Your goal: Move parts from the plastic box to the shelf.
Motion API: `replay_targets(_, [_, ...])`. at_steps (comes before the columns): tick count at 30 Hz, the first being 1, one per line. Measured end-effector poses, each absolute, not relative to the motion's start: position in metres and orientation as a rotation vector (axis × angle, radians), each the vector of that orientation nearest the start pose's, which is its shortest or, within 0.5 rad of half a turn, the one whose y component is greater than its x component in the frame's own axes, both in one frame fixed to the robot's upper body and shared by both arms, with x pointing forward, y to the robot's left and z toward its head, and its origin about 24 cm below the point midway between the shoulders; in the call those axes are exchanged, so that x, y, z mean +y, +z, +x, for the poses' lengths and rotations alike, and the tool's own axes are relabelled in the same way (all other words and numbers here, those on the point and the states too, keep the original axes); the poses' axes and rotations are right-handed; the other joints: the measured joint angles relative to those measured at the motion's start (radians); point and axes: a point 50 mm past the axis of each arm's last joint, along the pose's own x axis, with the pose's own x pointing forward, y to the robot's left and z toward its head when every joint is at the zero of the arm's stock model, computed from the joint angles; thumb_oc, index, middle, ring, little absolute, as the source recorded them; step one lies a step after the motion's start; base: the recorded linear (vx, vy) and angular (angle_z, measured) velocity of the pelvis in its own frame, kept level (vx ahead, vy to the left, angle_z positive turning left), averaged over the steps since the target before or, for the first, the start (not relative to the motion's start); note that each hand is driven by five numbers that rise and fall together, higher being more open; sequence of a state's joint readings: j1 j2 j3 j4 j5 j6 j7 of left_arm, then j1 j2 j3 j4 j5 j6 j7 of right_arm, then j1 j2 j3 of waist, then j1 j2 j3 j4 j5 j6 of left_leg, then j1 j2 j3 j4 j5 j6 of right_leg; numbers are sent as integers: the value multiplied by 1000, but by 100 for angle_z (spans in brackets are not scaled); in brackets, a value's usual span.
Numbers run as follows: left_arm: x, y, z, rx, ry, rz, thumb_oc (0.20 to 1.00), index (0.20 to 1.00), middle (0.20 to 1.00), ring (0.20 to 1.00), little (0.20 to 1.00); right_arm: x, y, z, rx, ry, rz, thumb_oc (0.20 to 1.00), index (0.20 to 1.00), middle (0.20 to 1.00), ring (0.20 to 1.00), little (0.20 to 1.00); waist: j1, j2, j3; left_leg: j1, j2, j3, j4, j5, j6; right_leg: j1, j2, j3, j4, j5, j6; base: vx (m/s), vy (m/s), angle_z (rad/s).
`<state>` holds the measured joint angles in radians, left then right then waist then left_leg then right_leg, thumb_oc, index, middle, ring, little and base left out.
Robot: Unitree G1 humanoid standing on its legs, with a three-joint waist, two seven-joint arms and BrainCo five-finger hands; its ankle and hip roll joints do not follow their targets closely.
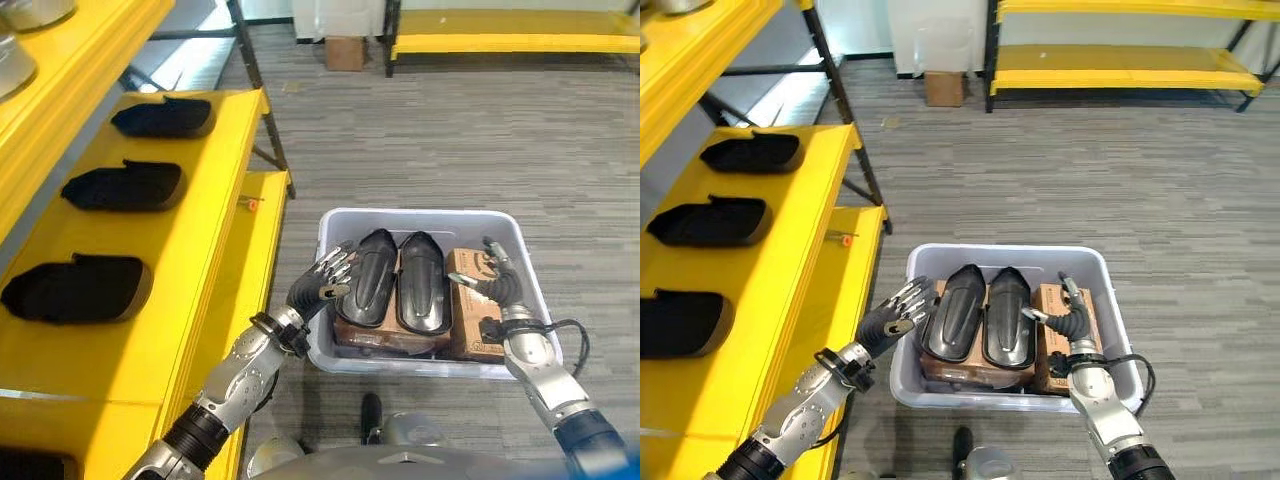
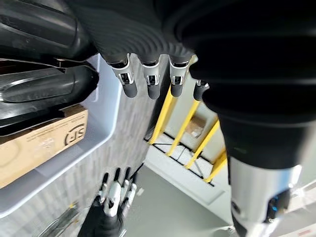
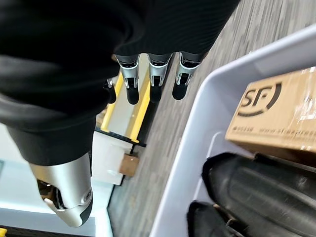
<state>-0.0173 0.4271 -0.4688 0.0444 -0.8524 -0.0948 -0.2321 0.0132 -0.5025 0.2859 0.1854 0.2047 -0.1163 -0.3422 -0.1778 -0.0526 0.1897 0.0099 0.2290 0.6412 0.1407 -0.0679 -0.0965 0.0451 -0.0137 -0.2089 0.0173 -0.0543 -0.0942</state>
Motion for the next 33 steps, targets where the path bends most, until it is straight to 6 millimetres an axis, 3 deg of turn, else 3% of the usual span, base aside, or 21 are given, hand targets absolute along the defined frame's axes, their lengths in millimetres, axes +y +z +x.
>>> replay_targets(1, [120,23,230,156,-569,-456,1000,1000,1000,1000,1000,-218,6,234,150,-118,-334,1000,1000,1000,1000,1000,-26,14,0,-26,40,-3,0,86,8,3,3,4,3,-3,19,42,91,-50])
replay_targets(2, [117,24,230,150,-570,-469,1000,1000,1000,1000,1000,-221,5,231,162,-119,-344,1000,1000,1000,1000,1000,-32,30,3,-24,51,4,-11,135,17,1,7,5,6,-8,34,41,95,-23])
replay_targets(3, [115,24,230,148,-570,-480,1000,1000,1000,1000,1000,-224,2,230,182,-126,-348,1000,1000,1000,1000,1000,-39,43,4,-6,44,3,-46,140,18,-3,3,7,11,-12,53,25,64,-4])
replay_targets(5, [115,23,230,152,-564,-481,1000,1000,1000,1000,1000,-224,-1,227,200,-128,-348,1000,1000,1000,1000,1000,-36,40,4,16,-8,4,-105,137,35,-10,-32,3,26,-21,88,9,83,15])
replay_targets(9, [119,13,221,192,-531,-490,1000,1000,1000,1000,1000,-221,-2,227,205,-126,-338,1000,1000,1000,1000,1000,4,47,4,39,-82,1,-147,117,72,-1,-96,-10,38,-36,142,-18,80,19])
replay_targets(14, [128,5,213,224,-495,-486,1000,1000,1000,1000,1000,-219,-3,228,211,-127,-331,1000,1000,1000,1000,1000,34,48,3,39,-112,-13,-157,109,85,3,-121,-23,38,-33,158,-26,70,10])
replay_targets(24, [126,7,215,212,-501,-490,1000,1000,1000,1000,1000,-215,1,233,213,-118,-312,1000,1000,1000,1000,1000,33,36,-2,41,-102,-16,-156,110,87,3,-111,-24,32,-23,159,-59,105,-4])
replay_targets(29, [116,9,220,208,-507,-497,1000,1000,1000,1000,1000,-186,14,260,170,-11,-288,1000,1000,1000,1000,1000,61,8,-6,59,-72,17,-124,98,85,-43,-104,-57,121,-33,149,-82,-108,-36])
replay_targets(31, [108,10,223,204,-530,-500,1000,1000,1000,1000,1000,-183,16,263,164,-6,-286,1000,1000,1000,1000,1000,61,15,4,56,-51,-24,-121,87,76,-87,-152,-71,269,-124,175,-44,-471,23])
replay_targets(33, [106,3,224,228,-515,-507,1000,1000,1000,1000,1000,-186,9,257,195,-18,-291,1000,1000,1000,1000,1000,72,8,-7,38,-50,-67,-117,81,68,-112,-241,-17,367,-135,208,-36,-392,56])
